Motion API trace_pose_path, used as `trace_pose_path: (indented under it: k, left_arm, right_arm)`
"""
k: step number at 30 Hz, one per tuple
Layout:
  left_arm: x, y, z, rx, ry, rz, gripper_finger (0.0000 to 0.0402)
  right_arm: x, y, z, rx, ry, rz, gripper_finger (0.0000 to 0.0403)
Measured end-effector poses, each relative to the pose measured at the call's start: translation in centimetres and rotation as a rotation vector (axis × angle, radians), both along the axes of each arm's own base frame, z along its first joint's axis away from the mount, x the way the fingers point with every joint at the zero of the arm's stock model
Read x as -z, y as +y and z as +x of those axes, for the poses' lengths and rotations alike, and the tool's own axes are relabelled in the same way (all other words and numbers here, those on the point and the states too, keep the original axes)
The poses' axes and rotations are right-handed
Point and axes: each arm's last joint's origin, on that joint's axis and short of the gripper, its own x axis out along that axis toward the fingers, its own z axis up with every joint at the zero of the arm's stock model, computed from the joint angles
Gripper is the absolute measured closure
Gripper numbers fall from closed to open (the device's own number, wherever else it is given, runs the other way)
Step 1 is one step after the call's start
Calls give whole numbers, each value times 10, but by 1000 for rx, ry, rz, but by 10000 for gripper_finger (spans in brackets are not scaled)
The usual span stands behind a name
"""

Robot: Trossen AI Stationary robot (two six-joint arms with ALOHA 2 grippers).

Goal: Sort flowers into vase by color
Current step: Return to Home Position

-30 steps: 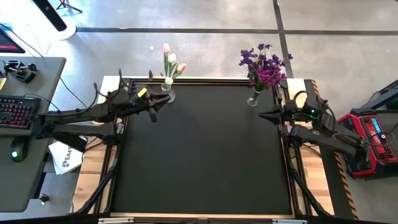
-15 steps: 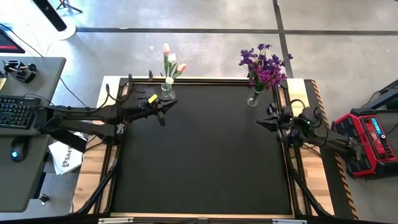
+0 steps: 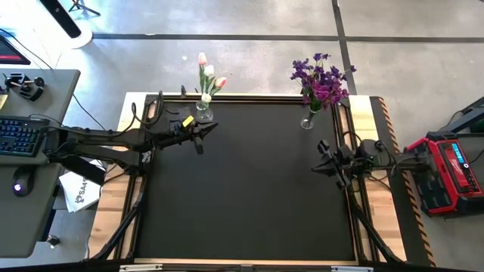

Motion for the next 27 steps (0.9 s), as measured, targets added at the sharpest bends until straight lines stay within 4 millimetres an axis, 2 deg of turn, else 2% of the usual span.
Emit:
trace_pose_path:
  k: [11,18,22,27]
  left_arm:
    - [8,4,-1,-17,70,-2,401]
    - [48,3,-13,21,10,-32,401]
    - [66,-1,-23,91,-56,-21,401]
    - [85,-3,-37,92,-58,-20,401]
  right_arm:
    - [8,7,1,69,71,-22,403]
    - [9,10,1,25,96,15,403]
    - [9,10,1,26,98,20,403]
    - [12,10,1,21,147,79,403]
